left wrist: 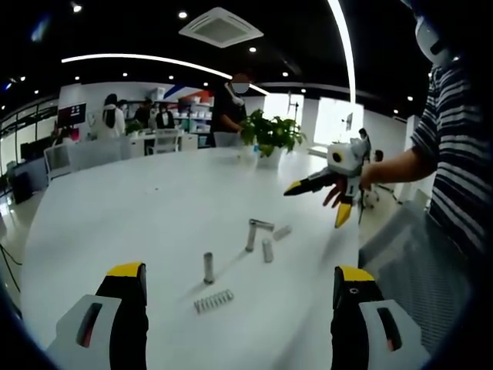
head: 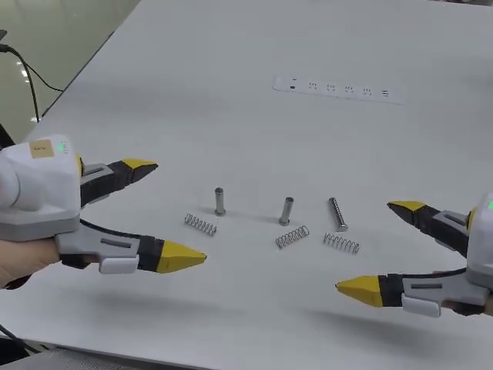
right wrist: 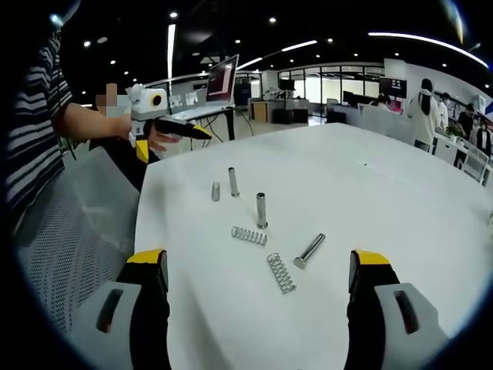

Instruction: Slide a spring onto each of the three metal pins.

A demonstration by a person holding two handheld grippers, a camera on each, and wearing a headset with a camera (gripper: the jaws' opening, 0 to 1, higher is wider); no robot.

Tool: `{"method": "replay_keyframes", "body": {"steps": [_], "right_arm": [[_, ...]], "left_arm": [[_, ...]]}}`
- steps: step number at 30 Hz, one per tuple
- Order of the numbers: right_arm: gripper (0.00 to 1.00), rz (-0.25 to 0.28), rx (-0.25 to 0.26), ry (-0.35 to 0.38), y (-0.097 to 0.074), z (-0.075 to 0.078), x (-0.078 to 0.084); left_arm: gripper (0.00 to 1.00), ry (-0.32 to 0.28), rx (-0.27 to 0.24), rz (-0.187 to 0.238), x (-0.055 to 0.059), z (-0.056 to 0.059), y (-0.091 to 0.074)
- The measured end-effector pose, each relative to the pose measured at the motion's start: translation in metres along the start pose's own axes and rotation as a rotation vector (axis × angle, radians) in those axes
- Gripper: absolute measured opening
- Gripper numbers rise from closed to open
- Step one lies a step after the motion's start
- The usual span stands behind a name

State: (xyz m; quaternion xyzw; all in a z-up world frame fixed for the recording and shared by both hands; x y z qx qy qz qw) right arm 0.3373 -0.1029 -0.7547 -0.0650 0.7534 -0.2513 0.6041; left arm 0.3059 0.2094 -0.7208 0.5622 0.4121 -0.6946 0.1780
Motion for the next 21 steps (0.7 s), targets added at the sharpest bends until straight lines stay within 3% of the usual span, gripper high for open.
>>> {"method": "replay_keyframes", "body": {"steps": [21], "right_arm": [[0.96, 0.01, 0.003, 0.013, -0.0014, -0.0005, -0.0035]], "left_arm": [[0.98, 0.01, 0.014, -0.009, -0.0003, 0.0023, -0.0015]]}}
Point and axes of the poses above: the centre of the closed fingertips' face, and the gripper's own axes: y roughly forward along the fingers, z roughly to its right, x roughly out of its underside, the point moved 7 cm from there along -y, roughly backward along the fingers, and after that the axes turned 11 degrees about -x, right-handed, at the moved point
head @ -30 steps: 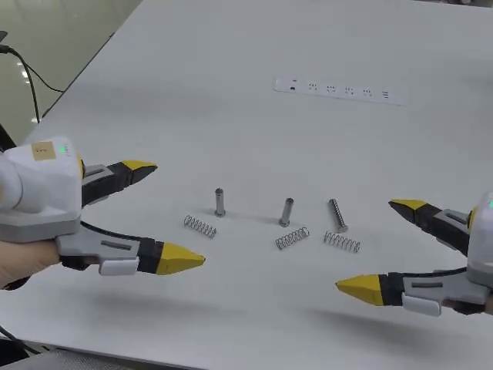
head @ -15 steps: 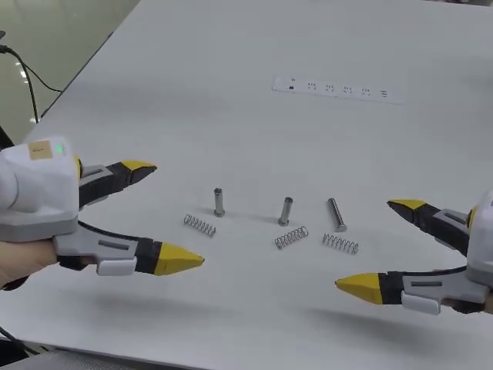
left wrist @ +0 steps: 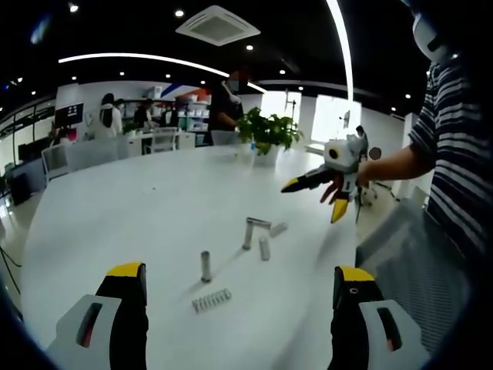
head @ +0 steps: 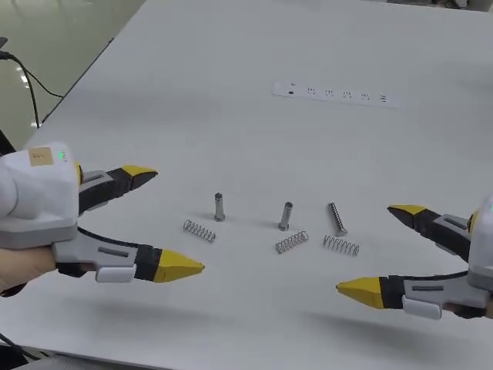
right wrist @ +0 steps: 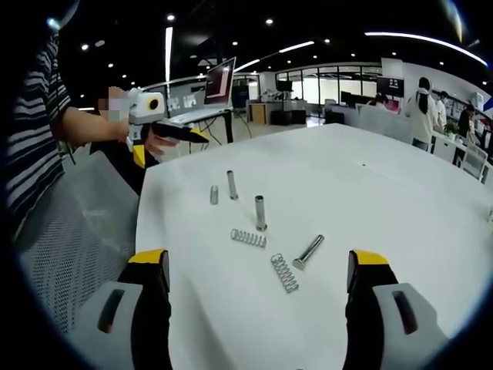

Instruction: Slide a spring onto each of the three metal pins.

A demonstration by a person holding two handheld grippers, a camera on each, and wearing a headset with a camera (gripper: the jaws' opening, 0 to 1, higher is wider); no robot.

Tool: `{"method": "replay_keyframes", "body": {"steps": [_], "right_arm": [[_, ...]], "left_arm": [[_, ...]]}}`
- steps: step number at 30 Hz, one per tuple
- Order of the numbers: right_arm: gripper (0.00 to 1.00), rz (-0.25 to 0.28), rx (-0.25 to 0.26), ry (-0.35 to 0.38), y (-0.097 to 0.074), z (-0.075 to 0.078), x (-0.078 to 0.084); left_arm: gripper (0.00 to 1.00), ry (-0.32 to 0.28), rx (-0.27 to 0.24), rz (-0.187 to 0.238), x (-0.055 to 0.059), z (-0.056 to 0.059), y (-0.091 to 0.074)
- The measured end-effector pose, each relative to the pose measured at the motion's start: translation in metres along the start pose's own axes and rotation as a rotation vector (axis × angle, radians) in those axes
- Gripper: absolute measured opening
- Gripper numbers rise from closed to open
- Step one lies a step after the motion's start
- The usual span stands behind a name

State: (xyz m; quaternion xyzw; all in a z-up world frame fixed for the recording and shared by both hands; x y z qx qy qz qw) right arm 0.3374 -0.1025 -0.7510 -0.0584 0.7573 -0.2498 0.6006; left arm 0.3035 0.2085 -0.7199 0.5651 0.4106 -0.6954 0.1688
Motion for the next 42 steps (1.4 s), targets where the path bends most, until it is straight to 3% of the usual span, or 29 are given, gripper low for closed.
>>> {"method": "replay_keyframes", "body": {"steps": [15, 20, 26, 34, 42], "right_arm": [[0.93, 0.009, -0.004, 0.026, 0.002, 0.007, -0.01], [0.89, -0.013, -0.001, 0.011, 0.006, 0.011, -0.016], [0.84, -0.029, -0.001, 0.011, 0.014, 0.02, -0.025], [0.76, -0.024, 0.035, 0.038, 0.021, 0.039, -0.038], [0.67, -0.103, 0.08, 0.032, 0.027, 0.054, -0.038]], "left_arm": [[0.98, -0.001, 0.006, -0.008, 0.001, 0.0, 0.001], [0.98, -0.004, 0.011, -0.012, 0.004, 0.001, 0.002], [0.98, -0.026, 0.028, -0.008, 0.006, 0.002, 0.001], [0.98, -0.027, 0.027, -0.004, 0.009, 0.0, 0.001], [0.98, -0.039, 0.02, -0.004, 0.011, -0.001, -0.002]]}}
Point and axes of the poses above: the centre of the closed fingertips' face, and the gripper's own axes: y roughly forward along the fingers, z roughly to its right, x roughly out of its underside, the point moved 7 cm from there along -y, roughly backward along the fingers, and after that the axes turned 11 degrees about -x, right-handed, at the moved point
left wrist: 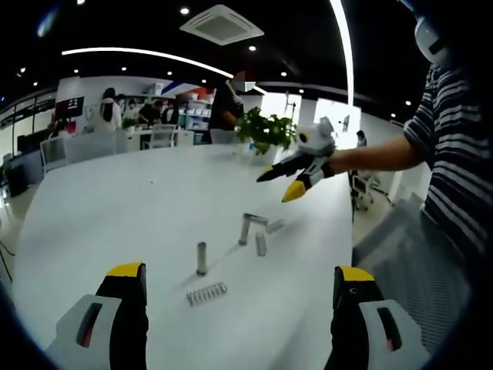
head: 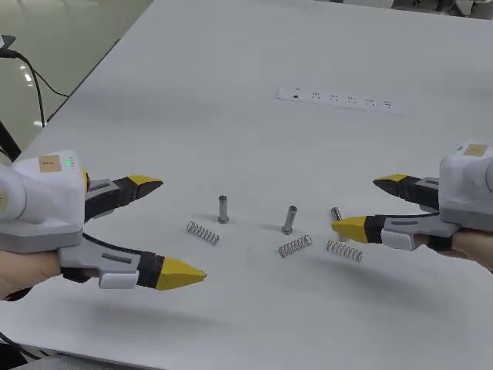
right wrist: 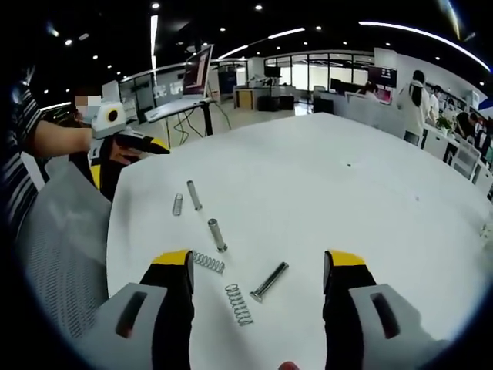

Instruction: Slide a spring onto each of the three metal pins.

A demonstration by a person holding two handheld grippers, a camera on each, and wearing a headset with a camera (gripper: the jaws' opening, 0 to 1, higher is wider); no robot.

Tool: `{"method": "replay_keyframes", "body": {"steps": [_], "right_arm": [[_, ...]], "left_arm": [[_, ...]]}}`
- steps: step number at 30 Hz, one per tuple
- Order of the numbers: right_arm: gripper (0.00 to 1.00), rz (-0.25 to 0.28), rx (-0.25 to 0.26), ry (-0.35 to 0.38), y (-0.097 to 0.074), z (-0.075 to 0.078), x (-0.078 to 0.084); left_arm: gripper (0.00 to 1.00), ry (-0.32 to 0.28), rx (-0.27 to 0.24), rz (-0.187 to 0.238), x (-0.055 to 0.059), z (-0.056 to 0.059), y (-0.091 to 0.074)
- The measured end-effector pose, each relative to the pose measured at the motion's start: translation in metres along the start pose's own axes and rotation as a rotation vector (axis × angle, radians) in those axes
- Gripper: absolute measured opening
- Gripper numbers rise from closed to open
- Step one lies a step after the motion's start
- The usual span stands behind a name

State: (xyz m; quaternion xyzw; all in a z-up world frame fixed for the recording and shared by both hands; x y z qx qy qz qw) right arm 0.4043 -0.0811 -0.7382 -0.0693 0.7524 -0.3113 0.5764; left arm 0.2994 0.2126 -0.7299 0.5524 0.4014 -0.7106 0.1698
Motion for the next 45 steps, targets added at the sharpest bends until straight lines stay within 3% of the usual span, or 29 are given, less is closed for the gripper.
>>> {"method": "replay_keyframes", "body": {"steps": [7, 18, 30, 37, 45], "right_arm": [[0.55, -0.046, 0.014, 0.026, 0.009, 0.009, -0.001], [0.4, -0.159, 0.053, 0.103, 0.022, 0.024, 0.013], [0.24, -0.22, 0.074, 0.202, 0.04, 0.029, 0.022], [0.13, -0.225, 0.084, 0.282, 0.046, 0.029, 0.027], [0.1, -0.244, 0.103, 0.293, 0.052, 0.027, 0.031]], "left_arm": [[0.98, -0.002, 0.006, -0.007, 0.003, 0.0, 0.0], [0.98, -0.008, 0.0, -0.014, 0.008, -0.005, 0.001], [0.98, -0.018, -0.001, -0.011, 0.009, -0.003, 0.002], [0.98, -0.025, -0.005, -0.004, 0.008, -0.004, 0.0], [0.98, -0.034, -0.004, -0.005, 0.009, -0.003, 0.0]]}}
Point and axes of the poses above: the centre of the closed fingertips' face, and the gripper's own axes: y roughly forward along the fingers, z roughly to its right, x roughly out of its underside, the point moved 7 cm from there along -y, roughly backward along the fingers, and after that the axes turned 11 degrees about -x, right-handed, at the moved point
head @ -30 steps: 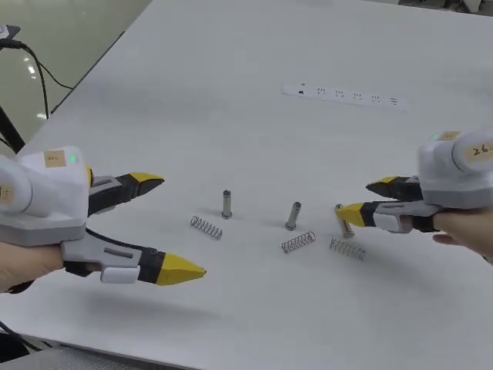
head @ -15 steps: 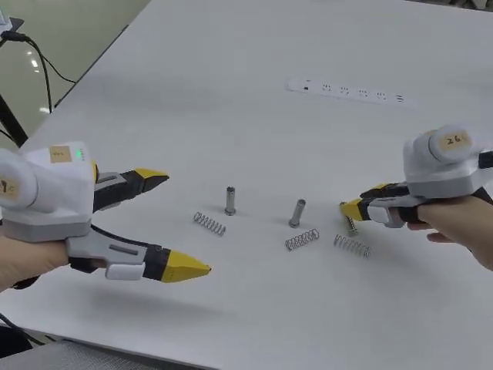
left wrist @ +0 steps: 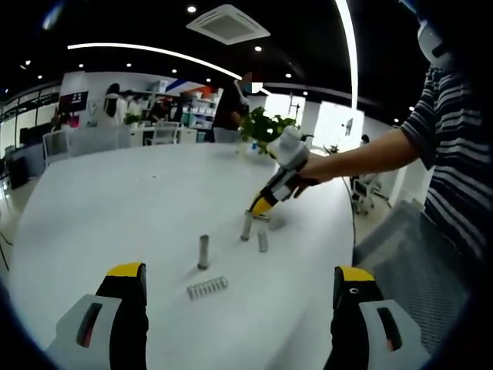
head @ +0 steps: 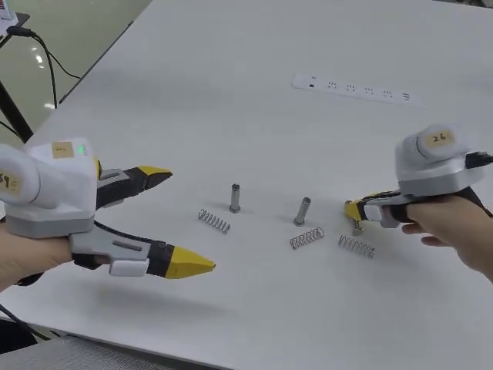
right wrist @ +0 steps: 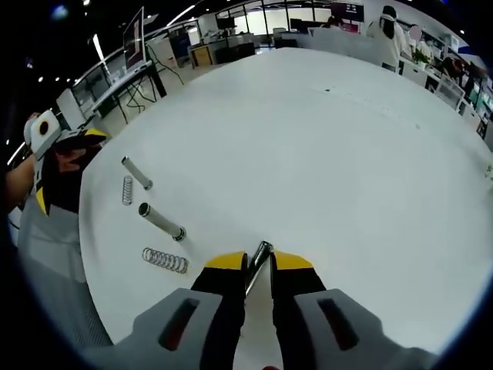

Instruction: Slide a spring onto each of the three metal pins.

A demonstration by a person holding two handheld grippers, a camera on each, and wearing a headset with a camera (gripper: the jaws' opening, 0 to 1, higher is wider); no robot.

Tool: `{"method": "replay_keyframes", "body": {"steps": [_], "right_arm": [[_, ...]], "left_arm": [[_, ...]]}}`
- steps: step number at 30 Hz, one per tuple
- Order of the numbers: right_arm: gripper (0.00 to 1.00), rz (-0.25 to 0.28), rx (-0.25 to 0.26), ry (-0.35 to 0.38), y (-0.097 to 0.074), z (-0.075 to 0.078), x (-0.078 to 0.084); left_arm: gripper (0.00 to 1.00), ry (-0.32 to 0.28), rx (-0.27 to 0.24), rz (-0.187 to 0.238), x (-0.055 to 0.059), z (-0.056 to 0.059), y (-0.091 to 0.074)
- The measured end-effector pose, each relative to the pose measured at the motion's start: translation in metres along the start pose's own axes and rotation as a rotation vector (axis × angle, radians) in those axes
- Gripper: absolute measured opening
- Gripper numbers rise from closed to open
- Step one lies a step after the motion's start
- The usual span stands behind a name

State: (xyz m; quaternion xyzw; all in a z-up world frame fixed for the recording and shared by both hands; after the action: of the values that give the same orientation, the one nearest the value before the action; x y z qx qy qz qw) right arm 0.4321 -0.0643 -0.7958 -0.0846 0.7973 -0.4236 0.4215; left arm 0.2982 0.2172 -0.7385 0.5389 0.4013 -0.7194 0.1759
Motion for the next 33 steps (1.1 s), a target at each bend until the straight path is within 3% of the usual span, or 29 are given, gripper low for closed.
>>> {"method": "replay_keyframes", "body": {"steps": [16, 22, 30, 33], "right_arm": [[0.05, 0.018, 0.021, 0.066, 0.0, 0.001, 0.002], [0.05, 0.112, 0.011, 0.144, -0.011, 0.004, 0.001], [0.05, 0.163, 0.023, 0.143, -0.021, 0.004, 0.003], [0.05, 0.194, 0.014, 0.112, -0.024, 0.002, 0.002]], "left_arm": [[0.98, -0.007, 0.001, -0.008, 0.001, -0.001, -0.001], [0.98, -0.009, 0.002, -0.01, 0.001, 0.0, -0.001], [0.98, -0.008, 0.004, -0.006, -0.001, 0.0, 0.0], [0.98, -0.004, 0.005, -0.007, -0.001, 0.001, 0.001]]}}
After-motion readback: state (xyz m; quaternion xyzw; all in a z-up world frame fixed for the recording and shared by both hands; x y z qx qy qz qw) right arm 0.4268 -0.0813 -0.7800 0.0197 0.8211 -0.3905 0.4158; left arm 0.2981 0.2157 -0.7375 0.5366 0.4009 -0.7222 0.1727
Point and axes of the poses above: the centre of the closed fingertips' face, and the gripper's own axes: y roughly forward along the fingers, z roughly to its right, x roughly out of its underside, the point moved 7 cm from there along -y, roughly backward along the fingers, and after that the axes turned 11 degrees about -x, right-handed, at the moved point
